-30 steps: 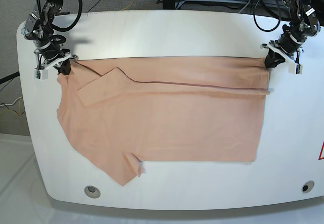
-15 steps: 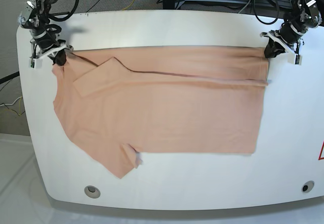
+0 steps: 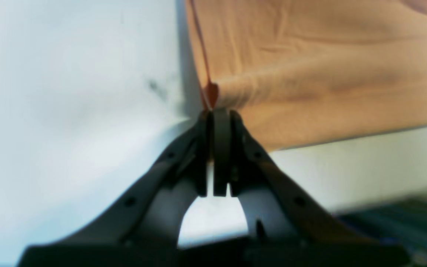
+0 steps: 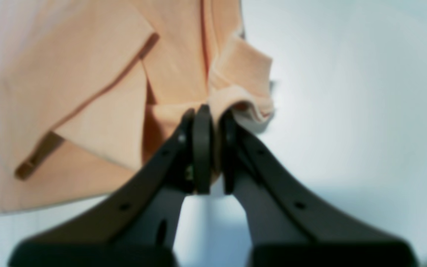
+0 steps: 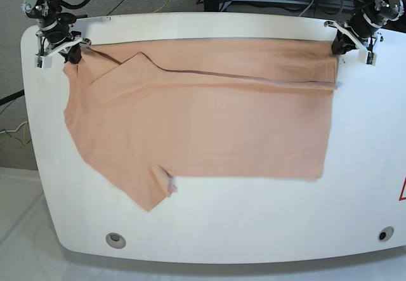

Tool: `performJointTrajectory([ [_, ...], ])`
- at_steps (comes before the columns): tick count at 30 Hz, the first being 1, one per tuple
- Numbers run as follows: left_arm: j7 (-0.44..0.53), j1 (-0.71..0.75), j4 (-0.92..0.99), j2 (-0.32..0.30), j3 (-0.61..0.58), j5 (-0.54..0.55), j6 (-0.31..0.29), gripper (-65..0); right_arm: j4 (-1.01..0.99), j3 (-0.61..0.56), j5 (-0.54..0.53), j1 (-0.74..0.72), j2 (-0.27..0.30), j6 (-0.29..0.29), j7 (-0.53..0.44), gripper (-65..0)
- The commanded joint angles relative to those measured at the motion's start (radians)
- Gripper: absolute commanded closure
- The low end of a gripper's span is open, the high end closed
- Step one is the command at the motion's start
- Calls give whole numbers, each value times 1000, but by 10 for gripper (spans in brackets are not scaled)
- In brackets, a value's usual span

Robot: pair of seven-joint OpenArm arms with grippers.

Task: Fold the T-shirt properly
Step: 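Pull the folded edge toward the robot with both grippers, stretching the shirt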

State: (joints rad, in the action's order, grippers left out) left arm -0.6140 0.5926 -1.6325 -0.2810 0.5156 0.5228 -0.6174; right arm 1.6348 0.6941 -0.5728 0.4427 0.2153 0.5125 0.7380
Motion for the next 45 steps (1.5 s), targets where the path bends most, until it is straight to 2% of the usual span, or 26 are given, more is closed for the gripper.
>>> performJointTrajectory([
  [1, -9, 36, -32, -15, 14, -4, -2, 0, 44, 9, -15, 17, 14, 6, -11, 0],
  [8, -9, 62, -55, -18, 22, -2, 0, 0, 72, 14, -15, 43, 13, 7, 14, 0],
  [20, -10, 100, -61, -12, 23, -5, -2, 0, 62, 8, 7, 103, 12, 6, 2, 0],
  [31, -11, 90, -56, -12, 25, 1, 0, 0, 55, 8, 19, 96, 12, 5, -6, 0],
  [40, -45, 89, -60, -18, 25, -12, 7, -126, 57, 2, 22, 99, 12, 0, -2, -22],
  [45, -53, 90, -65, -18, 29, -25, 12, -169, 58, -1, 19, 97, 13, 2, -1, -40],
])
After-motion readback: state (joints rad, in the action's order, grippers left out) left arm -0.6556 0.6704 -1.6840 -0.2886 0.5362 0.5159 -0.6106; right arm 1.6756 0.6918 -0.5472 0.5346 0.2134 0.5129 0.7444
